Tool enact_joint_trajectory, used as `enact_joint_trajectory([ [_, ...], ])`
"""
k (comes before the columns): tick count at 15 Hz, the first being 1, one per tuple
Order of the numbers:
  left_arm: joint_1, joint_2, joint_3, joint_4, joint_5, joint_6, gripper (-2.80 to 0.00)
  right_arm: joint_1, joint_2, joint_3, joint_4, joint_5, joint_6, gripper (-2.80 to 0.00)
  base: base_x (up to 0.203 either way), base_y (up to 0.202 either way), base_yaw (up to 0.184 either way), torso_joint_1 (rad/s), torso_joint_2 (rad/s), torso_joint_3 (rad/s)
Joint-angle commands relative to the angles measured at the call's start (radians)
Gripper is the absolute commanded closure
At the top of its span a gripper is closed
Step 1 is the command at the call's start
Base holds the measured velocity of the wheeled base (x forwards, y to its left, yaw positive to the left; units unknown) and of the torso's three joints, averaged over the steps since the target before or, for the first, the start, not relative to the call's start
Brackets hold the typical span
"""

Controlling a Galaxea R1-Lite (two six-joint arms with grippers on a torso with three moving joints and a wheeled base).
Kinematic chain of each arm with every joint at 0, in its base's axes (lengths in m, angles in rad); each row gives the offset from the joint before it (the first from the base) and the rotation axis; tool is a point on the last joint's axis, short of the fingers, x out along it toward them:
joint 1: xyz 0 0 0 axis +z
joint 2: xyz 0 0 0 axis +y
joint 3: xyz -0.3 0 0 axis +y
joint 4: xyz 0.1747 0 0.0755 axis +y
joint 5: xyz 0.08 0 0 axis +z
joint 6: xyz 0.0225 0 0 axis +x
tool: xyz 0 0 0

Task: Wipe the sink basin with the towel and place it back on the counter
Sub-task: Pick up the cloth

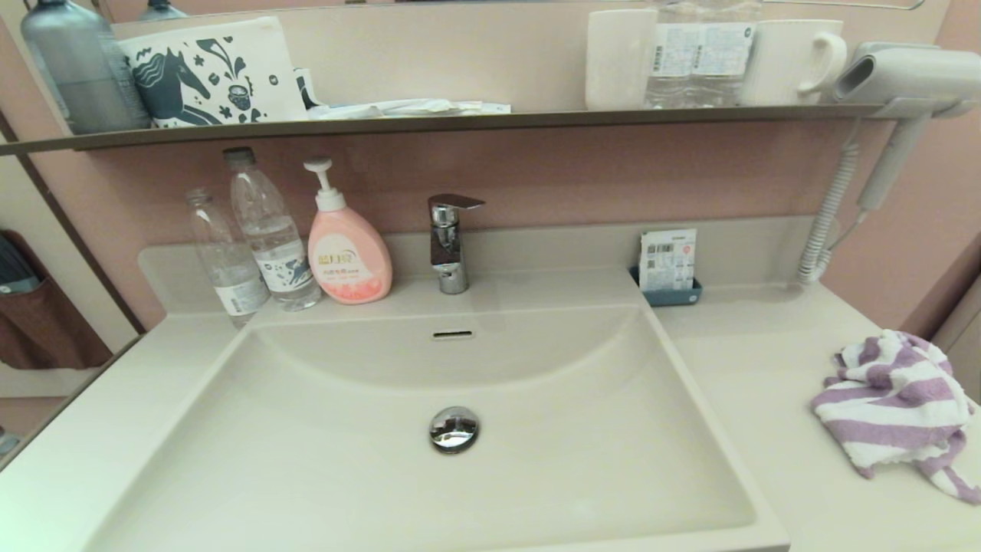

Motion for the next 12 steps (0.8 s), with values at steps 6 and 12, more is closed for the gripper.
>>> enact_joint_trajectory([
  [6,0.003,0.002,0.0,0.009,0.002,0.024,0.0,-0.001,0.0,0.0,0.0,0.0,0.0,0.0,0.0,0.0,0.0,0.0,0.0,0.0],
  [12,0.0,0.002,0.0,-0.001,-0.004,0.015,0.0,-0.001,0.0,0.0,0.0,0.0,0.0,0.0,0.0,0.0,0.0,0.0,0.0,0.0],
])
